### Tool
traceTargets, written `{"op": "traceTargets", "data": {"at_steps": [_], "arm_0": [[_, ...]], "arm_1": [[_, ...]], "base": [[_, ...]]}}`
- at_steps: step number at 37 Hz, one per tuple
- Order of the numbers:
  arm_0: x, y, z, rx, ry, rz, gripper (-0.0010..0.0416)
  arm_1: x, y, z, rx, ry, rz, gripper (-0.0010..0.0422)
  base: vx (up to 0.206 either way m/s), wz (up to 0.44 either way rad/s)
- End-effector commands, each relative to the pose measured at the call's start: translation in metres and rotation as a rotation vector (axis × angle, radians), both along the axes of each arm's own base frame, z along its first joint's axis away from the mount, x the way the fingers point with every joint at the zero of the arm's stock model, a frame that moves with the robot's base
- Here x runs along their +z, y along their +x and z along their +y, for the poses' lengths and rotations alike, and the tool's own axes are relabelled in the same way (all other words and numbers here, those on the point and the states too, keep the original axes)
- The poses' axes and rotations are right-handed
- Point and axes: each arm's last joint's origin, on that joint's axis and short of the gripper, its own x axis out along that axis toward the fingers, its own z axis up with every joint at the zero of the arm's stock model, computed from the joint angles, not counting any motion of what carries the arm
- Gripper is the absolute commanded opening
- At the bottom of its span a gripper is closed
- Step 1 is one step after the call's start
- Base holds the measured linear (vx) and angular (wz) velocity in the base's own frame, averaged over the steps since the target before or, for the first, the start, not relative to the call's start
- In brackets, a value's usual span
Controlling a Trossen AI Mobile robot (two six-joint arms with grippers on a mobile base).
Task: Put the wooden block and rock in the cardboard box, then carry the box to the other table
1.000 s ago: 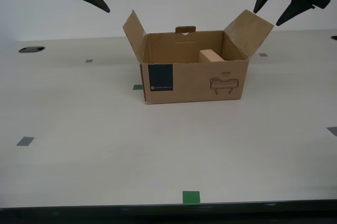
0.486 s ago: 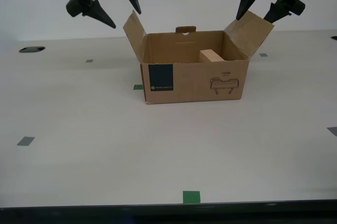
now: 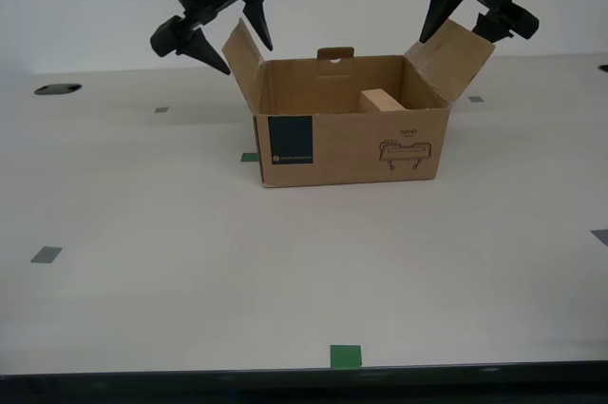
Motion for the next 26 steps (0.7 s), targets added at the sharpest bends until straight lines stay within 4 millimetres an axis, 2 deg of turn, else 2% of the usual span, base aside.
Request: {"op": "traceTargets", "data": {"at_steps": [1, 10, 19, 26], "arm_0": [[-0.001, -0.001, 0.003, 0.007, 0.007, -0.001, 0.0318], [-0.009, 0.0, 0.015, 0.031, 0.016, 0.007, 0.0307], [-0.034, 0.004, 0.021, 0.043, 0.01, 0.058, 0.0307], [-0.034, 0.005, 0.022, 0.045, 0.011, 0.055, 0.0313]], "arm_1": [[-0.003, -0.001, -0.004, -0.012, -0.003, 0.008, 0.0343], [-0.015, -0.001, -0.015, -0.04, 0.004, 0.023, 0.0343], [-0.014, -0.003, -0.019, -0.047, 0.007, 0.016, 0.0343], [-0.016, -0.005, -0.024, -0.063, 0.011, 0.017, 0.0343]], "base": [[0.0, 0.0], [0.0, 0.0], [0.0, 0.0], [0.0, 0.0]]}}
